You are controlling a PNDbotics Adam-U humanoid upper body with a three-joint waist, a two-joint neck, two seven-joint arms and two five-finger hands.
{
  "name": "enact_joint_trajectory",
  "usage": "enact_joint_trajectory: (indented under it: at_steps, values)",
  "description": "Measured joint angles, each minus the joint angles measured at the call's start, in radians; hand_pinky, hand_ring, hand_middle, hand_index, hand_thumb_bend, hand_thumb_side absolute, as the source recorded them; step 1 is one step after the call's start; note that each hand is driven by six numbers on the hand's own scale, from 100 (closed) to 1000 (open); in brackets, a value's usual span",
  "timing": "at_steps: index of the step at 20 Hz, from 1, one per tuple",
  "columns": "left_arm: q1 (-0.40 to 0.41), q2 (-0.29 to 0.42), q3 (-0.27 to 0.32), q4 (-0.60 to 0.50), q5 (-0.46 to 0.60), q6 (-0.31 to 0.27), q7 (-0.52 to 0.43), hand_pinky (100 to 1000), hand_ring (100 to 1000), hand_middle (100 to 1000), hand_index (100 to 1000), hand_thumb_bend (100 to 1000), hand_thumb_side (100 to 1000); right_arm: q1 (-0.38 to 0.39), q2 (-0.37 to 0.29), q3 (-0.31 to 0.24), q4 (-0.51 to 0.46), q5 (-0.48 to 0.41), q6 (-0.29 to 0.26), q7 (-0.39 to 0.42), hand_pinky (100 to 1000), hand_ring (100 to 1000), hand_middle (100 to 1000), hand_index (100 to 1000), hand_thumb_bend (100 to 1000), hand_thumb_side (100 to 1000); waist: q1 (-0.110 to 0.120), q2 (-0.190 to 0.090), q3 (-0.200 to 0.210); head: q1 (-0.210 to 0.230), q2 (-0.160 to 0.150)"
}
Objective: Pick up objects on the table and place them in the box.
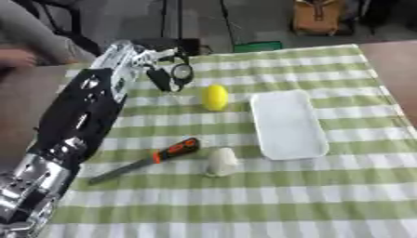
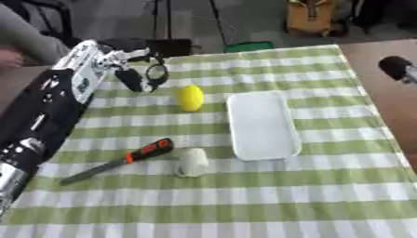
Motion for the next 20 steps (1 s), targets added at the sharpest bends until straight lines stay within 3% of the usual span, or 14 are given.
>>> enact_joint_trajectory:
  at_steps: [11,20]
  values:
    - [-0.007,-0.155,-0.092,-0.057,-0.010,-0.070,-0.027,824,813,837,717,216,184,-0.024,0.009,0.013,0.000,-0.003,-0.006,0.012,533,589,668,855,703,522,0.000,0.000,-0.037,0.021,-0.004]
    - [0.046,-0.244,-0.122,-0.024,-0.154,-0.097,0.097,819,806,833,729,220,204,-0.033,0.010,0.017,0.000,-0.004,-0.009,0.018,533,589,669,855,703,521,0.000,0.008,-0.049,0.023,-0.012]
